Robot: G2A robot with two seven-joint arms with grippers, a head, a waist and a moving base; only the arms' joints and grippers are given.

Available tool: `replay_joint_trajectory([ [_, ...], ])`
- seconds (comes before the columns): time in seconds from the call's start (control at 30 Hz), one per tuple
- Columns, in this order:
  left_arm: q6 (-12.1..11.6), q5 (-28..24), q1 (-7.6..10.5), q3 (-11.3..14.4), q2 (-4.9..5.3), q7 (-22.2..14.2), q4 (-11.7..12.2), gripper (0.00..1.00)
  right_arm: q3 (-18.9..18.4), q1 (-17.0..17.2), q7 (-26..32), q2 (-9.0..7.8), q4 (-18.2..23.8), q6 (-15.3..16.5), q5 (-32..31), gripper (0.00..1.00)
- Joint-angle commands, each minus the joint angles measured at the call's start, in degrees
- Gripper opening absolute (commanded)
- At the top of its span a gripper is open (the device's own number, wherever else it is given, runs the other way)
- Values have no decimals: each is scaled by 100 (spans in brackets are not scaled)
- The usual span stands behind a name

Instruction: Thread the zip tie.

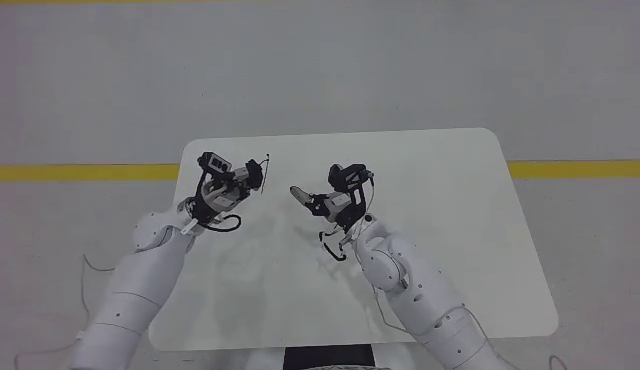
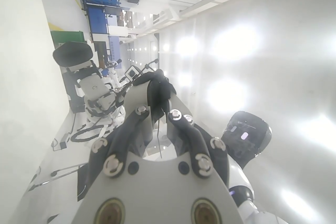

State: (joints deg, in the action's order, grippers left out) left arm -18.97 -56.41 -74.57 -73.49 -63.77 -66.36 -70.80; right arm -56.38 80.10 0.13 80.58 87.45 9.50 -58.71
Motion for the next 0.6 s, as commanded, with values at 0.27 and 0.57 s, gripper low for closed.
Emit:
replay_joint_trajectory([
  [0.27,-50,46,-104,-3,-5,153,-165,0,0,0,0,0,0,0,0,100],
  [0.57,-50,46,-104,-3,-5,153,-165,0,0,0,0,0,0,0,0,100],
])
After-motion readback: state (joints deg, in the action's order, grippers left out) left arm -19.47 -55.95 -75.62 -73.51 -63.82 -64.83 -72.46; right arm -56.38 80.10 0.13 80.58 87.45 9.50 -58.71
